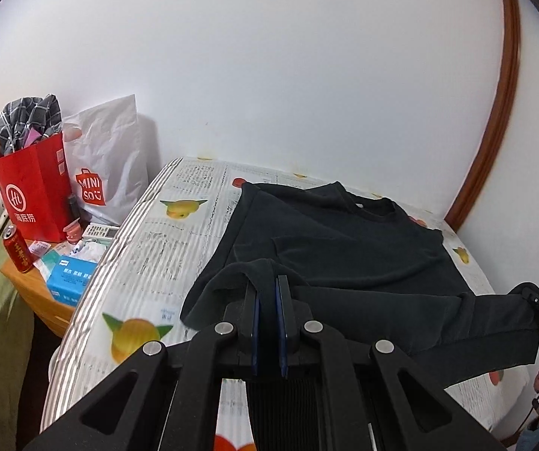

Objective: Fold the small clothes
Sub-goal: 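Grasp the hem with the left gripper while the right gripper grasps the hem too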

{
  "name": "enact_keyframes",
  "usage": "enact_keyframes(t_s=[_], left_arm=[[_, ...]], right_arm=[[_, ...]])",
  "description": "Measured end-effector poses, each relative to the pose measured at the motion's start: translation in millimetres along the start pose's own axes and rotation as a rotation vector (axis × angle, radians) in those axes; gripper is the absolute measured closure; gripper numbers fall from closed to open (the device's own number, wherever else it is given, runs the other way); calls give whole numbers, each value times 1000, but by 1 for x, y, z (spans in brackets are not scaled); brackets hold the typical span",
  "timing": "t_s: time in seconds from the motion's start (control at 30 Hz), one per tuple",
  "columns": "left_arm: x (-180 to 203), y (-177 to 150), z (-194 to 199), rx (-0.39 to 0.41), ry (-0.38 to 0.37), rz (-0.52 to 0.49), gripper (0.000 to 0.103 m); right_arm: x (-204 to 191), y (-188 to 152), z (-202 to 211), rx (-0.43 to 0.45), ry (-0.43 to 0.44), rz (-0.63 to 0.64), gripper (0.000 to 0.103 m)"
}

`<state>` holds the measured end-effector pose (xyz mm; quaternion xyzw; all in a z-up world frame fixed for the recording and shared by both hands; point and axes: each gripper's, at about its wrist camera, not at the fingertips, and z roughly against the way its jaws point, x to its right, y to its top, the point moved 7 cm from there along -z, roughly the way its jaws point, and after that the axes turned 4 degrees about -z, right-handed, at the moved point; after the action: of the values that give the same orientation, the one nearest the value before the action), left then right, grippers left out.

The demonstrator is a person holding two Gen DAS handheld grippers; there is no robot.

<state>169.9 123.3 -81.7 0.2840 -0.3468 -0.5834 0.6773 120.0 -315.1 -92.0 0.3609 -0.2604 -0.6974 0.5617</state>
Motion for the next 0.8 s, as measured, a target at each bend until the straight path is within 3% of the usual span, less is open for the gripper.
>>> enact_keyframes(t_s=[0.17,0.43,0.57,0.8], left_arm=[[9,11,-18,-2,28,-42,95],[9,30,-57,-24,14,-12,95],[5,35,-90,-59,-2,10,95],[-3,28,-145,-126,47,3,95]], right_arm=[[-2,15,-28,-31,-15,-1,96],[1,36,-74,-67,11,-47,96],[4,42,-99,-84,20,-60,95],[13,36,-155,-142,0,-59,95]])
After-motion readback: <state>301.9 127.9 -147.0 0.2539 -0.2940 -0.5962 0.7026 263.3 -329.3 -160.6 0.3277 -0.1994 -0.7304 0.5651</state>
